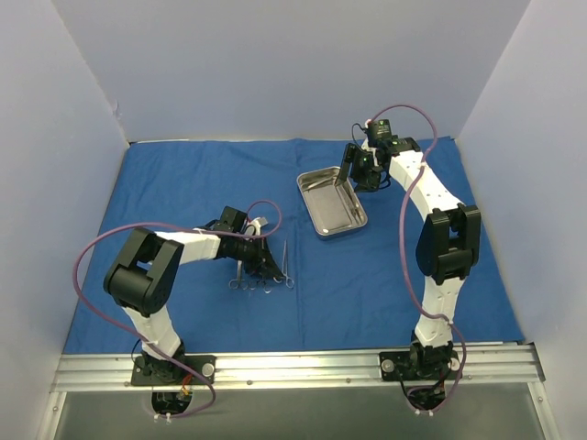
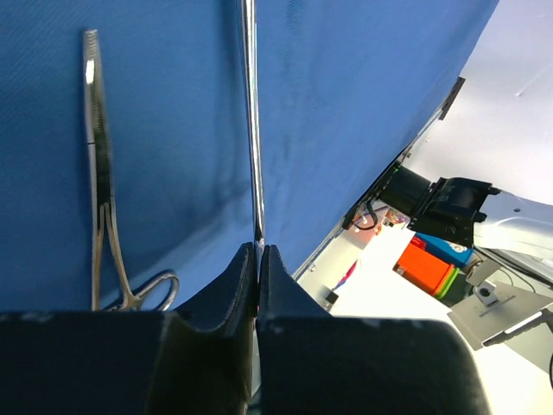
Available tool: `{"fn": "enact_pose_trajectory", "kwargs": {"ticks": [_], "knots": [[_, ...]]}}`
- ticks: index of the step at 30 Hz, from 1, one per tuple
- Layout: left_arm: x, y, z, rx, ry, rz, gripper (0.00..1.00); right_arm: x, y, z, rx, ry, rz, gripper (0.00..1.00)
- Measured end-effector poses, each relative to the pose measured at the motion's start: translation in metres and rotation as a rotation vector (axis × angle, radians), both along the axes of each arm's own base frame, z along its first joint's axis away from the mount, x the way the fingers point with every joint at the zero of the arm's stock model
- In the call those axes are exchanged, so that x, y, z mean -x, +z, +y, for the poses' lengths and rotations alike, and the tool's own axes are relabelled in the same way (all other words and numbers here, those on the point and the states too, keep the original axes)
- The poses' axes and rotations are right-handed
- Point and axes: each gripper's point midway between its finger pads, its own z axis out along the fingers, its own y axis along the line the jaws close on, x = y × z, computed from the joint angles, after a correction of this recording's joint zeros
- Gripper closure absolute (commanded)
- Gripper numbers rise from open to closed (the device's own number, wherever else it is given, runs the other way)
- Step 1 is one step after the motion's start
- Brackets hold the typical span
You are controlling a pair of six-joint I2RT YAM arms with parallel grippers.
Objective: Open and lay out the surgical kit
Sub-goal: Place the medical item in the surgical kit.
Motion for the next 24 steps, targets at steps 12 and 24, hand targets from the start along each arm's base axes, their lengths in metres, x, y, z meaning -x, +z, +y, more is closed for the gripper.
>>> {"fn": "enact_pose_trajectory", "kwargs": {"ticks": [12,24], "knots": [[0.004,-0.009,-0.004,0.037,-0.006,0.049,0.74,0.000,0.001,0.003,-0.013,0.008,-0.005,0.40],[0.013,-0.016,0.003,-0.026,-0.017,0.102,0.50,0.000,0.001,0.003,-0.016,0.010,-0.004,0.39]]}}
